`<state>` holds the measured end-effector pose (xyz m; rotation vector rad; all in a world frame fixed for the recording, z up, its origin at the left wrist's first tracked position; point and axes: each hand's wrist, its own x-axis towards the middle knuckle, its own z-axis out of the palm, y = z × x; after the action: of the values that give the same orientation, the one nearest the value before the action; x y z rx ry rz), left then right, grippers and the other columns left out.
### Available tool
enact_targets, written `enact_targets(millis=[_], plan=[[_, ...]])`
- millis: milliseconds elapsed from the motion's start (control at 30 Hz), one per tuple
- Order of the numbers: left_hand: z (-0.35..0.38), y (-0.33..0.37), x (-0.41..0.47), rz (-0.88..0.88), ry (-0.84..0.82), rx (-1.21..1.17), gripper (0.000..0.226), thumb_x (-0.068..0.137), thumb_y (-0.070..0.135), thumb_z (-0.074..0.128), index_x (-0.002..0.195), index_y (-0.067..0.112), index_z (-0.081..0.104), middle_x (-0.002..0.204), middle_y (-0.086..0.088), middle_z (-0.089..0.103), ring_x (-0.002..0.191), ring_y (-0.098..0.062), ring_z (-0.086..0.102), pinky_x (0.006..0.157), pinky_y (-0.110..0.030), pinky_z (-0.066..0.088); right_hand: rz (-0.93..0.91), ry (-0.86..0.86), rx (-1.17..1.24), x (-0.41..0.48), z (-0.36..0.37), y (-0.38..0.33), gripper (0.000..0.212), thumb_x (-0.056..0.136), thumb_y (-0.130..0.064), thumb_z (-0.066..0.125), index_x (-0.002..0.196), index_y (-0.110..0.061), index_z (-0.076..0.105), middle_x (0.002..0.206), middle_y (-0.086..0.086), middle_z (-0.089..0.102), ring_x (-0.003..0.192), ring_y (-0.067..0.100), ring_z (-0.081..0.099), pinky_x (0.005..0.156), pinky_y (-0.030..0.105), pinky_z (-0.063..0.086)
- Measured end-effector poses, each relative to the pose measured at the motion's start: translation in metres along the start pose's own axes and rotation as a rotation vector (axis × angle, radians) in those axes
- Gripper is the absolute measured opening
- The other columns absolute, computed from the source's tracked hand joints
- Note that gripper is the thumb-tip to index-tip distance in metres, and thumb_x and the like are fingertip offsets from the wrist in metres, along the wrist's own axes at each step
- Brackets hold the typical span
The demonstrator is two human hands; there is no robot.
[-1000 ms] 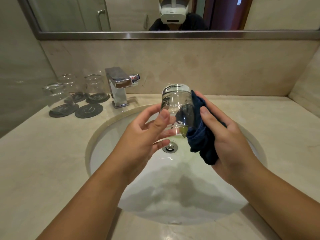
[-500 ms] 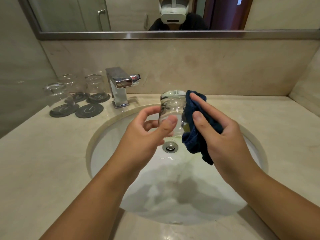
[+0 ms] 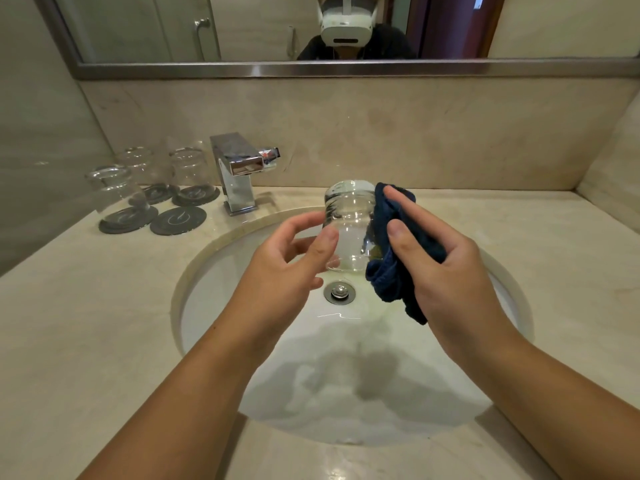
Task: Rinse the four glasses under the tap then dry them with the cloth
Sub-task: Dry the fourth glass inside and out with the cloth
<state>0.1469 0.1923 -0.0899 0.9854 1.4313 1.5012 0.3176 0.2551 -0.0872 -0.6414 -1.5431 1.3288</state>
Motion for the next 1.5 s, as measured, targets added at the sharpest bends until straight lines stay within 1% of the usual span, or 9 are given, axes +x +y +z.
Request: enact_targets(millis=[133,300,400,600,767,900,1133,1333,1500], plan=[[-0.001,0.0,0.0,0.023,0.024,0.026,0.056,0.077,0.053,0.081,0.128,0.037,0.066,0.113,0.0,0.08,0.106,-0.015,0.078,0.098,-0.04,0.058,-0.063,0.006,-0.106,-0.005,0.003,-0.002,0.039,0.106,-0.021,0.063,0.135,-0.047,0.067,0.1,-0.009,0.08,0.101,0.034,0.068,0.077,0.027,0.058],[-0.003,0.001,0.0,-0.012,-0.03,-0.092,0.052,0.077,0.052,0.09,0.122,0.032,0.072,0.102,0.004,0.08,0.096,-0.016,0.077,0.086,-0.033,0.055,-0.044,0.041,-0.073,-0.005,0.002,-0.005,0.037,0.106,-0.024,0.061,0.136,-0.045,0.067,0.118,-0.015,0.078,0.108,0.005,0.073,0.091,0.026,0.058],[-0.004,0.001,0.0,-0.045,-0.077,-0.151,0.056,0.077,0.051,0.076,0.127,0.027,0.07,0.107,0.002,0.08,0.093,-0.017,0.076,0.086,-0.031,0.056,0.061,0.027,0.058,0.0,-0.001,-0.002,0.035,0.107,-0.027,0.059,0.138,-0.04,0.068,0.127,-0.015,0.076,0.118,0.008,0.071,0.1,0.035,0.051],[0.001,-0.003,0.001,-0.035,-0.056,0.048,0.067,0.068,0.07,0.068,0.126,0.037,0.071,0.113,0.008,0.08,0.101,-0.011,0.077,0.091,-0.032,0.054,0.04,0.076,-0.027,0.0,-0.002,0.001,0.033,0.104,-0.022,0.064,0.131,-0.041,0.071,0.112,-0.023,0.078,0.109,-0.002,0.072,0.09,0.02,0.054],[-0.002,0.0,0.0,-0.05,-0.043,-0.085,0.055,0.079,0.047,0.075,0.13,0.029,0.067,0.115,-0.004,0.081,0.105,-0.025,0.08,0.095,-0.036,0.059,-0.043,0.073,-0.146,-0.005,0.0,-0.003,0.034,0.104,-0.028,0.065,0.127,-0.053,0.071,0.098,-0.004,0.079,0.072,0.008,0.059,0.056,0.025,0.048],[0.0,0.003,-0.003,-0.03,-0.022,-0.076,0.067,0.07,0.05,0.081,0.131,0.029,0.064,0.11,-0.002,0.083,0.105,-0.022,0.08,0.096,-0.037,0.057,-0.102,0.007,-0.215,-0.008,0.001,-0.002,0.038,0.105,-0.019,0.063,0.138,-0.038,0.068,0.075,-0.029,0.069,0.059,-0.006,0.061,0.054,0.005,0.042],[-0.003,0.006,-0.003,-0.03,-0.073,-0.125,0.07,0.069,0.053,0.088,0.132,0.028,0.068,0.115,-0.004,0.082,0.093,-0.016,0.078,0.087,-0.031,0.058,0.105,0.003,0.123,0.002,-0.002,-0.002,0.034,0.107,-0.022,0.057,0.136,-0.034,0.069,0.123,-0.011,0.078,0.116,0.013,0.074,0.094,0.033,0.053],[-0.002,0.003,-0.001,-0.002,-0.051,-0.015,0.067,0.064,0.07,0.086,0.123,0.043,0.072,0.112,0.007,0.082,0.101,-0.011,0.078,0.092,-0.034,0.052,0.13,0.039,0.143,0.001,-0.003,-0.002,0.034,0.106,-0.022,0.06,0.135,-0.034,0.071,0.123,-0.009,0.078,0.107,0.012,0.075,0.074,0.023,0.056],[-0.005,0.0,0.0,0.074,0.009,0.015,0.049,0.069,0.063,0.084,0.113,0.044,0.074,0.108,0.002,0.082,0.105,-0.018,0.079,0.093,-0.039,0.057,0.012,0.098,-0.032,-0.003,-0.003,-0.003,0.033,0.104,-0.025,0.065,0.129,-0.045,0.072,0.117,-0.012,0.079,0.111,0.018,0.074,0.094,0.044,0.061]])
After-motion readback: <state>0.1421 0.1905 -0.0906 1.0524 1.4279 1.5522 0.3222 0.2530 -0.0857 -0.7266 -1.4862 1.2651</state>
